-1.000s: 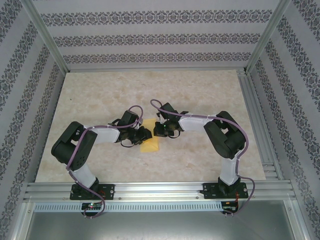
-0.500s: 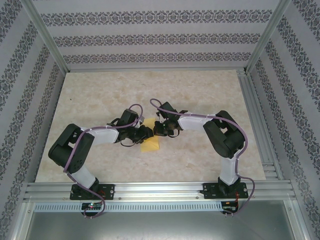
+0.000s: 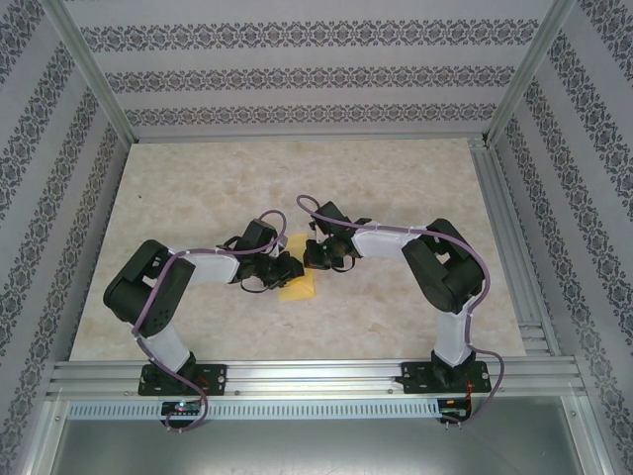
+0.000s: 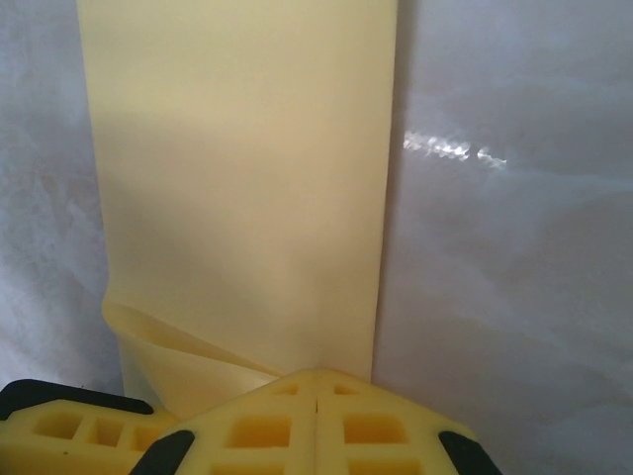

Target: Fold a paper plane with a square sheet of paper (pick it up from the middle)

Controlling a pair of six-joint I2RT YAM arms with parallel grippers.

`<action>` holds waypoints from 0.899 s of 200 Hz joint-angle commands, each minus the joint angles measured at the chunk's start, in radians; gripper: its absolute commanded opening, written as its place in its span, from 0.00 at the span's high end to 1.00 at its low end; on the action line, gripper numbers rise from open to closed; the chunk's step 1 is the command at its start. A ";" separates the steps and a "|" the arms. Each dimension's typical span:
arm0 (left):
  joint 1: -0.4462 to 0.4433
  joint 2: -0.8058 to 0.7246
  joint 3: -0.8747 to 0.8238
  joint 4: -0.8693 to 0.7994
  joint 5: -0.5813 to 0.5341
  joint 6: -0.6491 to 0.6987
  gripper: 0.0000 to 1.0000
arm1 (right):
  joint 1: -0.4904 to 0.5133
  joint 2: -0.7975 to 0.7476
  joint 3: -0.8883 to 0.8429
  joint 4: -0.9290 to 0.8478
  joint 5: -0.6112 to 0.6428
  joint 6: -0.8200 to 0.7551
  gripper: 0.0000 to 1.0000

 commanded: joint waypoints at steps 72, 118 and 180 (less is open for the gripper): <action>-0.011 0.020 0.021 -0.009 -0.018 0.017 0.80 | 0.000 -0.057 -0.029 -0.007 0.035 -0.004 0.91; -0.011 0.020 0.019 -0.008 -0.018 0.020 0.79 | 0.001 -0.061 -0.028 -0.012 0.043 -0.009 0.91; -0.011 0.030 0.032 -0.053 -0.035 0.022 0.81 | 0.001 -0.044 -0.009 -0.031 0.067 0.000 0.87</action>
